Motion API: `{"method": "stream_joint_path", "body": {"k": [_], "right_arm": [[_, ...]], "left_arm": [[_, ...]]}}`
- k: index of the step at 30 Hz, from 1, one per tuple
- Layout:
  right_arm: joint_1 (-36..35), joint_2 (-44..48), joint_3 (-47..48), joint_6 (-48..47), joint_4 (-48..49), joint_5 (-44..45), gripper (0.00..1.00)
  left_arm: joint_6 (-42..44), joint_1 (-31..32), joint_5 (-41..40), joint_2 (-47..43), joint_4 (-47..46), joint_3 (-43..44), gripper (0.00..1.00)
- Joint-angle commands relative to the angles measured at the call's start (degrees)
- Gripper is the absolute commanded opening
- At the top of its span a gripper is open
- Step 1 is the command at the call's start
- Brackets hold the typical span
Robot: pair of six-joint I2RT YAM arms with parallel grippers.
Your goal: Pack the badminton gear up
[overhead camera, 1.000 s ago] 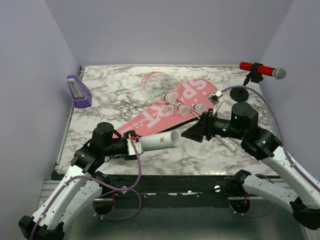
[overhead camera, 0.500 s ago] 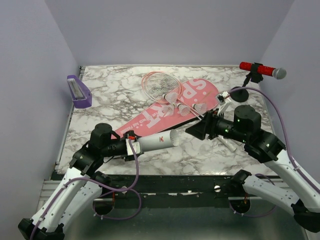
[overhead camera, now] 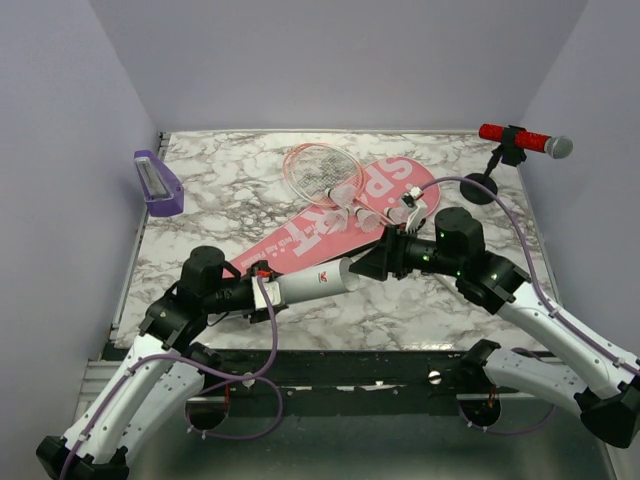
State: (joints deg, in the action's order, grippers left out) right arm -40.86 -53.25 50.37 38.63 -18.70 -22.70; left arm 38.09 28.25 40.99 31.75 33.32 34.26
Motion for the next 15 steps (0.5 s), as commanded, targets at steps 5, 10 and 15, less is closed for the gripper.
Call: {"method": "stream_joint_path", "body": {"k": [5, 10, 15], "right_arm": [[-1.2, -1.5, -4.4, 3.6, 9.1, -4.1, 0.71], [-2.2, -2.6, -4.6, 3.6, 10.5, -3.9, 0.71], [-2.9, -5.3, -3.1, 2.9, 10.8, -3.7, 0.71]], "left_arm": [[-0.8, 0.3, 2.2, 0.4, -4.5, 1.0, 0.49], [-0.6, 0.3, 2.2, 0.8, -4.5, 1.1, 0.49], [-0.6, 0.3, 2.3, 0.8, -4.8, 0.9, 0.49]]}}
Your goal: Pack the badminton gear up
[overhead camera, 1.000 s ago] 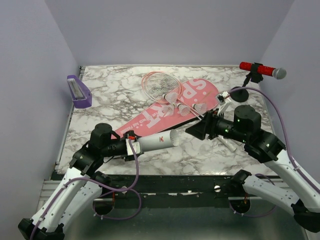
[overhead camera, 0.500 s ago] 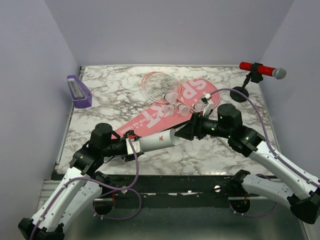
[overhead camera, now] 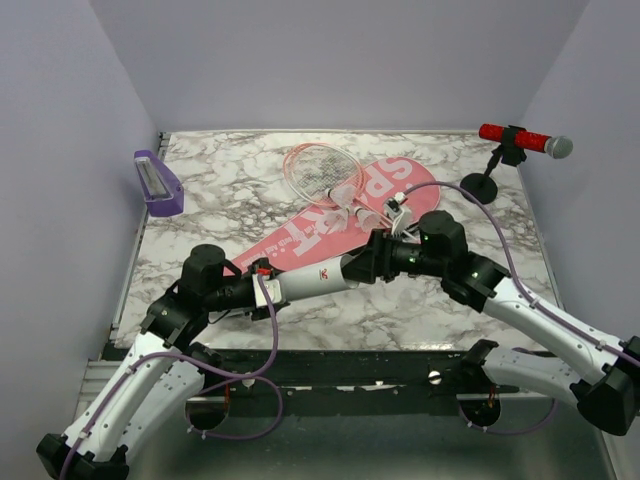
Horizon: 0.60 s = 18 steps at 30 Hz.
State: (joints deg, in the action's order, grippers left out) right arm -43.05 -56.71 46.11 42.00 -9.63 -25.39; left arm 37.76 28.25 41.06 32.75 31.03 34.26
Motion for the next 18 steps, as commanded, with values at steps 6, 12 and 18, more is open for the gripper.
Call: {"method": "stream_joint_path", "body": {"k": [6, 12, 18], "right_arm": [[-0.6, 3.3, 11.7, -8.3, -14.3, 9.0, 0.79], [-0.5, 5.6, 19.0, -11.4, -23.5, 20.0, 0.84], [0.6, -6.7, 25.0, -11.9, -23.8, 35.8, 0.86]], "left_arm": [[1.1, 0.2, 0.3, -2.1, 1.2, 0.4, 0.48], [1.3, 0.1, -1.2, -5.1, 4.0, -2.5, 0.48], [1.6, 0.1, -1.6, -7.9, 8.3, -2.4, 0.48]]}}
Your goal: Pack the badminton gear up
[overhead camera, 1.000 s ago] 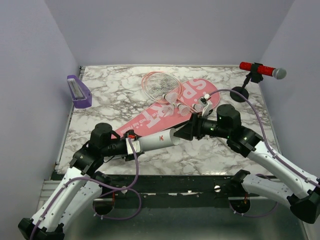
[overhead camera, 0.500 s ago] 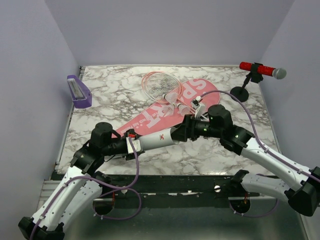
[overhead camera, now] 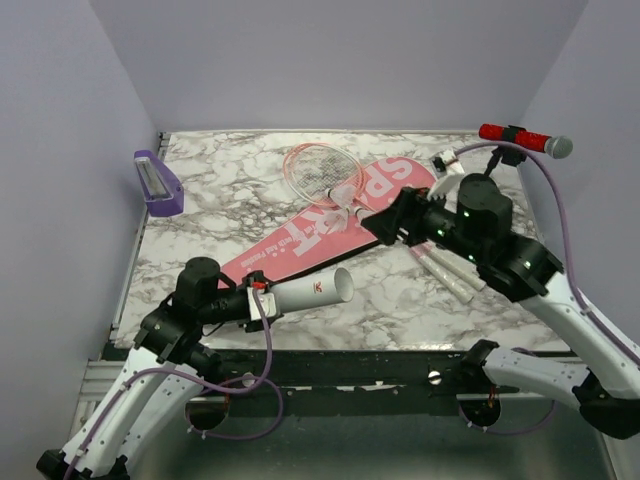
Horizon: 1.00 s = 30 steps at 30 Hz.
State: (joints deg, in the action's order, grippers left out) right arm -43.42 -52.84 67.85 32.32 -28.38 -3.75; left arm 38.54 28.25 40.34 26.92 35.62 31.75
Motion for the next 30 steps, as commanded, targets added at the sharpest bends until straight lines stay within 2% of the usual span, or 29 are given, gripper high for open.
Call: {"method": "stream_joint_path", "body": {"k": [1, 3, 5, 10, 13, 16, 21, 30], "right_arm": [[2.4, -14.4, 4.6, -2.4, -4.1, 12.4, 0.85], [7.3, -21.3, 6.8, -1.6, 0.3, 2.6, 0.85], [11.6, -28.6, 8.4, -0.3, 5.3, -2.6, 0.84], [15.5, -47.2, 16.6, 0.4, 7.6, -4.8, 0.77], [15.7, -53.8, 20.6, 0.6, 10.2, -5.7, 0.75], [15.6, -56.8, 22.1, 2.5, 13.7, -6.3, 0.75], [15.8, -62.3, 26.2, 5.3, 14.0, -7.4, 0.75], [15.7, -65.6, 24.4, 10.4, 17.8, -8.7, 0.71]], "left_arm": [[0.6, 0.1, -1.0, -1.9, 4.5, 0.6, 0.48], [-1.3, 0.2, -2.5, -1.1, 5.7, 2.2, 0.47], [-3.1, 0.1, -3.4, 0.1, 7.2, 4.2, 0.47], [-3.7, 0.1, -4.8, -2.9, 8.3, 5.1, 0.50], [-4.3, 0.2, -4.7, -4.8, 8.8, 4.2, 0.50], [-4.5, 0.2, -4.7, -4.9, 9.9, 3.9, 0.50], [-3.4, 0.1, -5.2, -4.8, 9.3, 3.9, 0.50], [-3.4, 0.2, -5.4, -5.1, 8.2, 4.1, 0.50]]}}
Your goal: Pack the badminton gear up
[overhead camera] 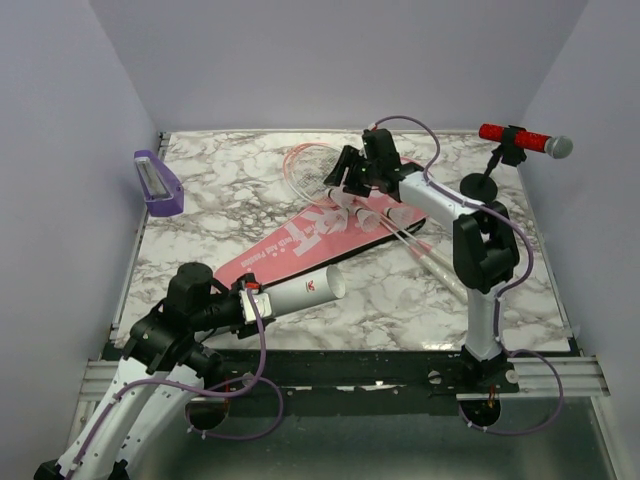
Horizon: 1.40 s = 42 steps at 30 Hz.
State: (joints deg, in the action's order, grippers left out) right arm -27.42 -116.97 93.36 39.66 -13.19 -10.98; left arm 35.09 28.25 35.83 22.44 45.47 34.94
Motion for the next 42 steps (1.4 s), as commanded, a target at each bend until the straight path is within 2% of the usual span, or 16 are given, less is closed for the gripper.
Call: {"method": "stream_joint_path", "body": {"k": [1, 8, 16, 29, 30, 31, 42], "right_arm": [[-0.3, -1.2, -1.9, 3.2, 3.3, -1.3, 0.71], [-0.3, 1.0, -5.0, 2.7, 4.1, -0.6, 0.71], [-0.3, 8.0, -9.7, 0.7, 5.2, -0.7, 0.75], [1.1, 9.6, -10.7, -2.0, 3.9, 1.6, 0.76], [1.5, 22.8, -10.7, -2.1, 3.8, 1.5, 0.76], [1.8, 9.4, -10.8, -2.1, 3.8, 1.3, 0.76], [2.0, 4.8, -10.9, -2.8, 4.6, -1.6, 0.75]], "left_arm": [[0.4, 0.2, -0.9, -0.7, -1.7, 0.8, 0.50], [0.6, 0.2, -0.9, -0.8, -2.3, 0.2, 0.50], [0.2, 0.2, -0.8, -1.3, -3.4, -1.5, 0.50], [0.7, 0.1, -0.6, -1.0, -3.5, -1.6, 0.50], [0.6, 0.2, -0.6, -1.1, -3.5, -1.7, 0.50], [0.7, 0.2, -0.6, -1.1, -3.4, -1.6, 0.50], [0.8, 0.2, -0.7, -1.0, -3.9, -1.5, 0.50]]}}
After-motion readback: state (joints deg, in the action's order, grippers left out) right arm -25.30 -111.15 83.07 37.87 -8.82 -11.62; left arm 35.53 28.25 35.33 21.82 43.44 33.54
